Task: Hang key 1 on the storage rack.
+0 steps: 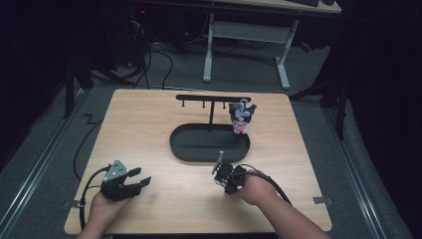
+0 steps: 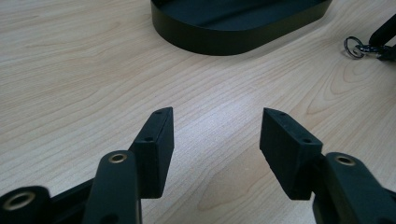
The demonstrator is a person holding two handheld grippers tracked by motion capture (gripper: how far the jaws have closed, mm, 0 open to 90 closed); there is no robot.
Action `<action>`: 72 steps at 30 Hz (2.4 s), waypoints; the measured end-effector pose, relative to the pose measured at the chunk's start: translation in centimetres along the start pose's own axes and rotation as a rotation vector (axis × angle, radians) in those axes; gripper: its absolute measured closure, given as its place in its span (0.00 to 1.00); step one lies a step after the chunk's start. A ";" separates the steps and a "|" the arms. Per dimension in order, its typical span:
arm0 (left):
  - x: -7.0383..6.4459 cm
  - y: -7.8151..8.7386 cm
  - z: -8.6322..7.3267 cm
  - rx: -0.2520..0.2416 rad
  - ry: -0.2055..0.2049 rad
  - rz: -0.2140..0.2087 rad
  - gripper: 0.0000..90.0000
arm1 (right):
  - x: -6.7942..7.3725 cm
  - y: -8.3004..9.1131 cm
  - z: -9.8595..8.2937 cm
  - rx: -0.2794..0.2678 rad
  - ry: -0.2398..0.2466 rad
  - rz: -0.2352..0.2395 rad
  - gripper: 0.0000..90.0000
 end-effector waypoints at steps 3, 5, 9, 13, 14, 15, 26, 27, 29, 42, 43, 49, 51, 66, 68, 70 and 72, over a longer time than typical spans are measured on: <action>0.0 0.0 0.0 -0.001 0.000 -0.002 0.50 | 0.0 0.0 0.0 0.007 -0.011 0.011 0.77; -0.1 0.0 0.0 -0.001 0.000 -0.004 0.50 | -0.1 0.0 0.0 0.008 -0.026 0.026 0.77; -0.1 0.0 0.0 -0.001 -0.004 -0.009 0.50 | -0.7 1.1 0.4 -0.044 -0.067 0.028 0.95; -0.2 -0.1 0.0 -0.003 -0.005 -0.010 0.50 | -1.0 0.6 -0.1 -0.013 -0.048 0.006 0.95; -0.2 0.0 0.1 -0.003 -0.008 -0.011 0.50 | -1.0 0.5 -0.1 -0.019 -0.051 0.013 0.95; -0.2 0.0 0.0 -0.003 -0.010 -0.010 0.50 | -1.0 0.5 -0.2 -0.020 -0.055 0.018 0.95; -0.3 -0.1 0.0 0.003 -0.013 -0.012 0.50 | -1.1 0.2 0.2 -0.021 -0.042 0.030 0.94; -0.3 -0.1 0.0 0.004 -0.014 -0.012 0.50 | -1.0 0.2 0.3 -0.021 -0.046 0.035 0.94; -0.3 -0.1 0.0 0.002 -0.014 -0.012 0.50 | -1.1 0.2 0.5 -0.021 -0.041 0.029 0.94; -0.3 -0.1 -0.1 0.004 -0.023 -0.011 0.50 | -1.4 1.4 0.5 -0.025 -0.071 0.050 0.95; -0.4 -0.1 -0.1 0.005 -0.022 -0.009 0.50 | -1.7 1.9 0.3 -0.026 -0.073 0.048 0.95; -0.5 -0.2 0.0 0.004 -0.027 -0.009 0.50 | -3.1 4.3 -0.6 -0.003 -0.095 0.045 0.95; -0.5 -0.2 0.0 0.003 -0.028 -0.010 0.50 | -3.5 5.0 -0.8 0.000 -0.107 0.048 0.95; -0.7 0.0 0.2 -0.019 -0.040 -0.015 0.50 | -6.9 9.4 0.5 -0.041 -0.218 0.057 0.95; -0.7 0.0 0.2 -0.020 -0.040 -0.016 0.50 | -7.3 9.9 1.0 -0.046 -0.243 0.060 0.95; -0.7 0.0 0.2 -0.020 -0.041 -0.017 0.50 | -7.8 10.2 1.4 -0.042 -0.247 0.054 0.95; -0.7 0.0 0.2 -0.023 -0.042 -0.019 0.50 | -8.3 10.5 2.0 -0.043 -0.243 0.044 0.95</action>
Point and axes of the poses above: each handheld gripper's, and its own axes: y roughly backward along the jaws, z roughly out of its top, x roughly to its left, the point moved 9 cm from there along -y, roughly forward along the jaws, and after that the axes turned 4 degrees about -y, right-handed, at the moved point
